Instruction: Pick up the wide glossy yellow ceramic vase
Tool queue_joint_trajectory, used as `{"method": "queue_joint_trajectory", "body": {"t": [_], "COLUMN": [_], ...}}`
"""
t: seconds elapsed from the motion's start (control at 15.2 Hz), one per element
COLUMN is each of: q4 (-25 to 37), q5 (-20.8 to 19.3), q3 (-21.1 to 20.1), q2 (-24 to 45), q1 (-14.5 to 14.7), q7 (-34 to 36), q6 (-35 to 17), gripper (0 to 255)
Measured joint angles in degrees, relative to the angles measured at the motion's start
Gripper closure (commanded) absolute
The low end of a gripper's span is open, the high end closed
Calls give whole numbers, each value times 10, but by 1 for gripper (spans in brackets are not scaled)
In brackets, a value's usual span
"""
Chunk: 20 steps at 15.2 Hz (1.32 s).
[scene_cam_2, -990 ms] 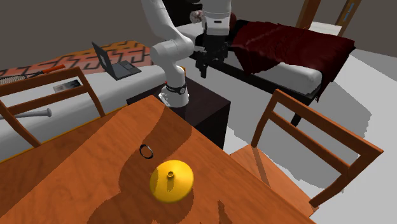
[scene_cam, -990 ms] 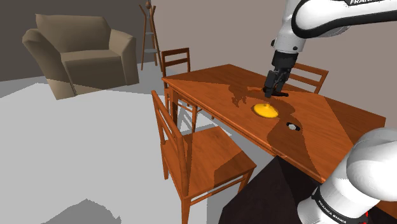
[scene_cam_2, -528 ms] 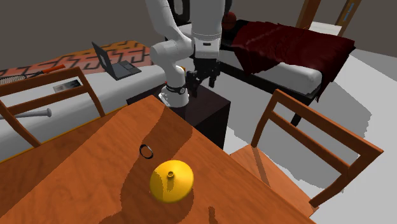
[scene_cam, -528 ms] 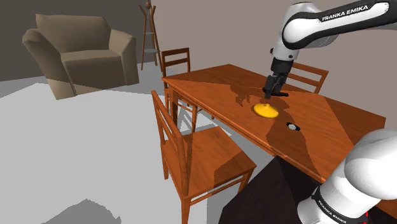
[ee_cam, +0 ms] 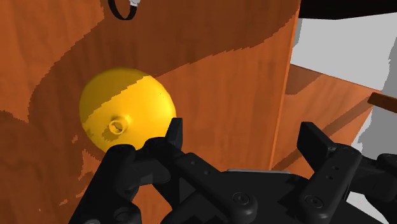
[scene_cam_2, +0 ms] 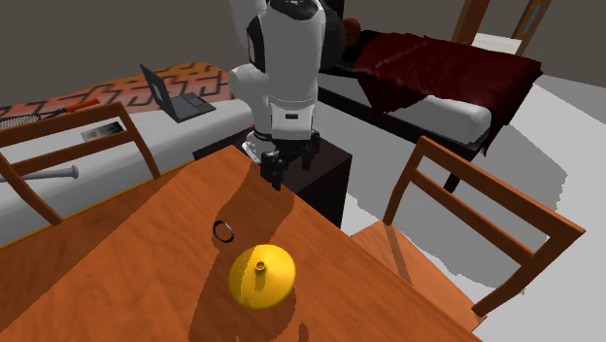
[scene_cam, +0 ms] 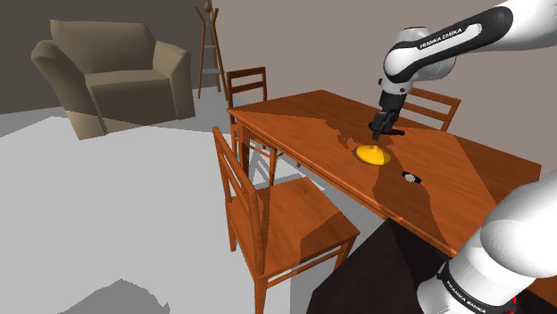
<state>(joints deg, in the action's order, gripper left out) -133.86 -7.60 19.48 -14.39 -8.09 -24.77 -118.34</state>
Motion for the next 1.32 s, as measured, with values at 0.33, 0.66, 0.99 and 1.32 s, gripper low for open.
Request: {"method": "queue_joint_trajectory", "body": {"t": [0.33, 0.66, 0.99, 1.32], "q4": [54, 139, 194, 183], "q5": [25, 70, 108, 121], "q3": [35, 58, 60, 55], "q2": [100, 208, 289, 312], "q1": [-12, -35, -59, -63], "q7": [-59, -128, -171, -177], "q6": [-46, -65, -85, -117], "gripper": [0, 0, 0, 0]}}
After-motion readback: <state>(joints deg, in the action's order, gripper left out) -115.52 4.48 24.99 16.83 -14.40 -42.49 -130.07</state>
